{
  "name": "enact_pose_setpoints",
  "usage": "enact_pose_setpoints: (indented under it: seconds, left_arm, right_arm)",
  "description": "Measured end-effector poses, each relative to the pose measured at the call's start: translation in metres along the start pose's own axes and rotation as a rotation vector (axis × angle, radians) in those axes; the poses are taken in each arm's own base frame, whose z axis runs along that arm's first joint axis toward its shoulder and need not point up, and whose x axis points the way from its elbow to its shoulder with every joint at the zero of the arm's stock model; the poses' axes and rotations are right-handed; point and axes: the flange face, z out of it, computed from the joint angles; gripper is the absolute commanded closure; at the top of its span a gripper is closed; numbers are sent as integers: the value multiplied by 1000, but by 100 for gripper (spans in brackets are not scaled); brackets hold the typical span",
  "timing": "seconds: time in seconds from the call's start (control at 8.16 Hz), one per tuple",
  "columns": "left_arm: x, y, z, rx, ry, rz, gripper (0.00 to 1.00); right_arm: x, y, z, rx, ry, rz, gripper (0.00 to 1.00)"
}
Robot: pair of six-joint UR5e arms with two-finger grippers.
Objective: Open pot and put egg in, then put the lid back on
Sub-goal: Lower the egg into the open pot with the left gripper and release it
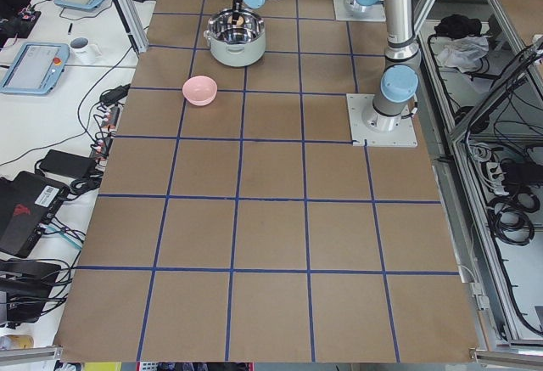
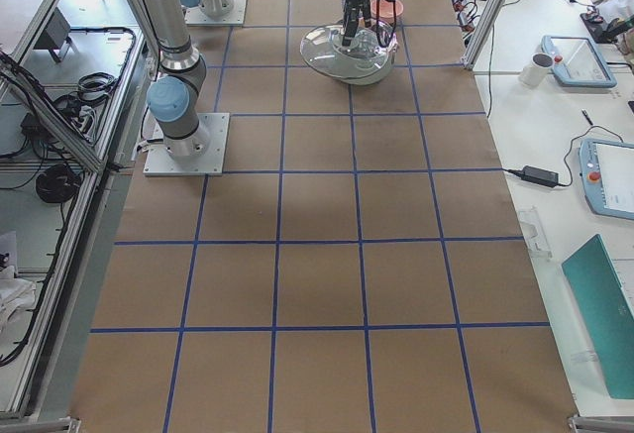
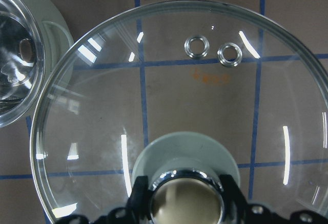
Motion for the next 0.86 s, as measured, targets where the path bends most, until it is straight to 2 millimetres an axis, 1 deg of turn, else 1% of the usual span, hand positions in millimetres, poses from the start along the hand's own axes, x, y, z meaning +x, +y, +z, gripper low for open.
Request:
enact_pose_setpoints:
  seconds: [0.12, 0.25, 0.37, 0.49, 0.61, 0.74, 0.86]
  left_arm:
    - [17, 13, 17, -28, -2, 13, 77]
    - [28, 23, 28, -49, -5, 25, 56]
    - [33, 29, 35, -62, -8, 32, 52]
    - [35, 33, 37, -68, -10, 40, 30]
    - [35, 34, 34, -66, -8, 53, 10]
    - [35, 33, 28, -56, -4, 70, 0]
    - [34, 30, 20, -42, 1, 81, 0]
  right_arm:
    - [1, 1, 1, -3, 4, -9, 100]
    - [1, 1, 1, -5, 6, -14, 100]
    - [1, 2, 1, -5, 7, -15, 100]
    - [2, 2, 1, -5, 9, -16, 100]
    - [2, 2, 2, -6, 12, -17, 100]
    - [2, 2, 3, -7, 16, -18, 100]
    - [2, 3, 3, -6, 18, -19, 100]
